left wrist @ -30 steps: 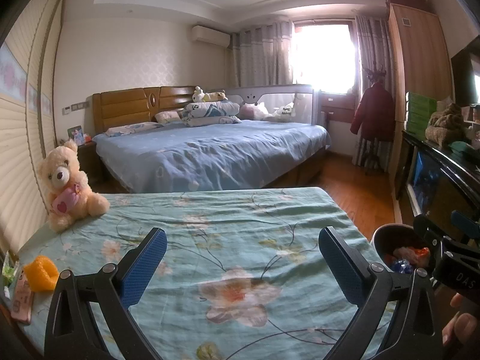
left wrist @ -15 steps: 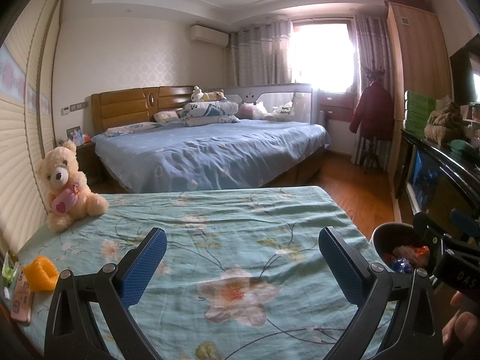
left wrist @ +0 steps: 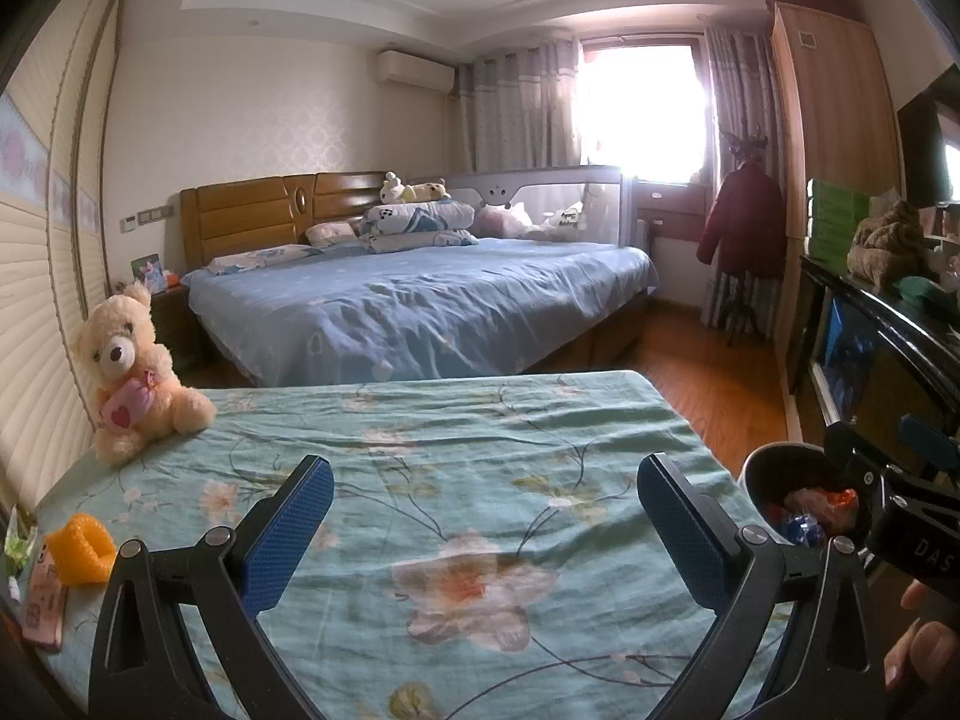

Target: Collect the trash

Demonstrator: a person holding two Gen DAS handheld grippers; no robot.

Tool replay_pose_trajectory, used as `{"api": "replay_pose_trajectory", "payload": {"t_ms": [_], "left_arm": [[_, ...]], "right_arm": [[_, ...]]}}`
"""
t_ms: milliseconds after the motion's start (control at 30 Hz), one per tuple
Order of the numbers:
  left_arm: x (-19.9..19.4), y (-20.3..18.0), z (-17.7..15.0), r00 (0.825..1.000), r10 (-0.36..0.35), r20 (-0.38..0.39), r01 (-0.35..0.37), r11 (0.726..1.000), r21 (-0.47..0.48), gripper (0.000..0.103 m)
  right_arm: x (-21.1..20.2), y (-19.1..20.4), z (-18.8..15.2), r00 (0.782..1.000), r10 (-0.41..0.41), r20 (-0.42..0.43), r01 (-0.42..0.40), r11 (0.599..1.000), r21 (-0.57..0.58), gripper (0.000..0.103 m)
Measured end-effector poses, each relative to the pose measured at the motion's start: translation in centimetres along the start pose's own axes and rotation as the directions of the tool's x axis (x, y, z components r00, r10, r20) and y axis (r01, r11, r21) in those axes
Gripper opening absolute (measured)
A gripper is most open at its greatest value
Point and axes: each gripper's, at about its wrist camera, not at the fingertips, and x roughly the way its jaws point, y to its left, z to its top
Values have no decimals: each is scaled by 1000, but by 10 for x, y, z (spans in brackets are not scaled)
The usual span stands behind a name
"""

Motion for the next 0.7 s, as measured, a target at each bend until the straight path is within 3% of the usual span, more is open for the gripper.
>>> {"api": "replay_pose_trajectory", "payload": {"t_ms": [700], "left_arm": [[10,9,-1,1000,6,-26,-6,1000,-12,102]], "right_arm": [[8,3,-2,999,19,-42,-19,1000,19,103]]}}
